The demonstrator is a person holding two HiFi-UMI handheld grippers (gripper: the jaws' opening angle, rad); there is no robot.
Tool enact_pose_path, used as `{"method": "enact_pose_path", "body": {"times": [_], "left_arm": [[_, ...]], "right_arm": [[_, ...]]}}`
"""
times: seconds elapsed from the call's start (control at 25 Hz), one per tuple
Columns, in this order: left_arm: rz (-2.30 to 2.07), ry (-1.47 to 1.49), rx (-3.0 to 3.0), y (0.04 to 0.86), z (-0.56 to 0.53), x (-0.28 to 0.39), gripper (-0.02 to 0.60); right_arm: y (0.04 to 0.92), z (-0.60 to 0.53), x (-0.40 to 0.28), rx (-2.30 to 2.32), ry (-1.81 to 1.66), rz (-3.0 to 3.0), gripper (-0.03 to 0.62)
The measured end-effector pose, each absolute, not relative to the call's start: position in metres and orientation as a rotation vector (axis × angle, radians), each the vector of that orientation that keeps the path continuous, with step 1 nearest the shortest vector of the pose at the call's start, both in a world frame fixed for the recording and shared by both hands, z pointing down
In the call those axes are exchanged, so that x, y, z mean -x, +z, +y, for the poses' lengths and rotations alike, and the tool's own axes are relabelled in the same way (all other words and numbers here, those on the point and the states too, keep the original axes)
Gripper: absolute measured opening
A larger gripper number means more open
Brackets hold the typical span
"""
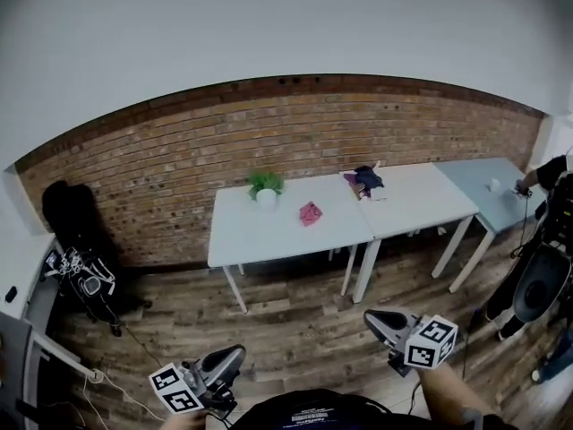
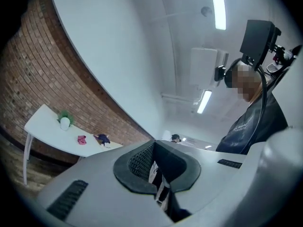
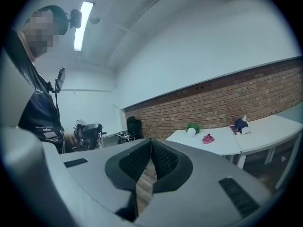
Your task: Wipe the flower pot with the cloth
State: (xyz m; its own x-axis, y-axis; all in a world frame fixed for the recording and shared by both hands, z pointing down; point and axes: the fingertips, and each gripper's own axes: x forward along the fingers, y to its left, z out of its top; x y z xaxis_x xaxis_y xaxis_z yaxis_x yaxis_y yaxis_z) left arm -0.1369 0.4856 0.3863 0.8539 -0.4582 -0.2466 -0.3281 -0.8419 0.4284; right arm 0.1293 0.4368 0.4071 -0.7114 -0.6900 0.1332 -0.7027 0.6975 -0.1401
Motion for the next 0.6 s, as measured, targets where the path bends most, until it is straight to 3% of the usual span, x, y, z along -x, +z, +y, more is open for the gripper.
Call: {"method": "enact_pose_path", "body": {"times": [0.2,0.6], "left_arm": [[-0.521,-0.457,-2.627,0.380,0.416,0.167,0.002],[-0.506,-0.414,-2.585,0.396,0.321,0.133,0.002]], "right_arm": [[0.391,0.393,-0.101,-1.241,0.289,-2.814,0.002],[0.408,0.293,-0.129,-1.202,0.382,-2.839,0.002]]}}
